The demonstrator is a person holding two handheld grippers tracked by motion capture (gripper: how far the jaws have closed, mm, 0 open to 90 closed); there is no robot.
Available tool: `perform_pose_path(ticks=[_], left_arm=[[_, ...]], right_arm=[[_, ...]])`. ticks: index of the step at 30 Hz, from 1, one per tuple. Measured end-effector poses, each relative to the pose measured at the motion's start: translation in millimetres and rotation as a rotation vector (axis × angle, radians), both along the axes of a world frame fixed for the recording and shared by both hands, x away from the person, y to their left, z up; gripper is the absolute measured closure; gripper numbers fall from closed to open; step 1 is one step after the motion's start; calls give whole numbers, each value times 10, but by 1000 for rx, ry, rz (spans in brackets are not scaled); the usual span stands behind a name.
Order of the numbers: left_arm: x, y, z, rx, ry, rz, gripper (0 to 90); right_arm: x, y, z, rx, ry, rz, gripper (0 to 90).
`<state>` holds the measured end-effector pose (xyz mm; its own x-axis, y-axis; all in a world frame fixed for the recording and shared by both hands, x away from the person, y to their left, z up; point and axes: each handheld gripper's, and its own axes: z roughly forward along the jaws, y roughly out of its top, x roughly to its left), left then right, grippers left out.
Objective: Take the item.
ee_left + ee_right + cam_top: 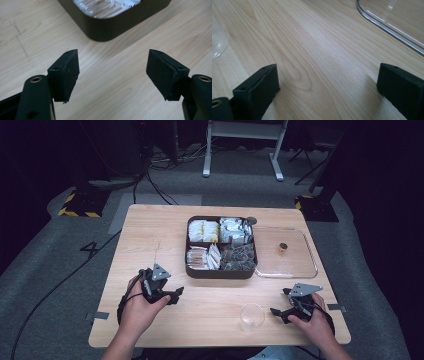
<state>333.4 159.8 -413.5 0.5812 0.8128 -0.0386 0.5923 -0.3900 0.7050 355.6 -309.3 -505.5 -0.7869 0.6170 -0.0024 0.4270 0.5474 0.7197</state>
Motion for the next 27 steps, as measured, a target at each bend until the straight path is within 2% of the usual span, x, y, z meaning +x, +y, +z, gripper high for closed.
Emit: perform_pose_path(ticks=[3, 6, 14, 21, 27], left_arm=[[77, -55, 56, -24, -13, 5, 259], [152, -106, 106, -25, -32, 1, 259], [365, -268, 217, -50, -38, -16, 268], [549, -349, 275, -49, -51, -31, 270], [815, -415, 292, -108, -62, 0, 275]], right_arm=[[0, 0, 0, 0, 0, 0, 43], [-1, 0, 0, 0, 0, 0, 43], [-1, 0, -1, 0, 0, 0, 43], [-1, 0, -1, 0, 0, 0, 43], [13, 1, 0, -2, 0, 9, 42]])
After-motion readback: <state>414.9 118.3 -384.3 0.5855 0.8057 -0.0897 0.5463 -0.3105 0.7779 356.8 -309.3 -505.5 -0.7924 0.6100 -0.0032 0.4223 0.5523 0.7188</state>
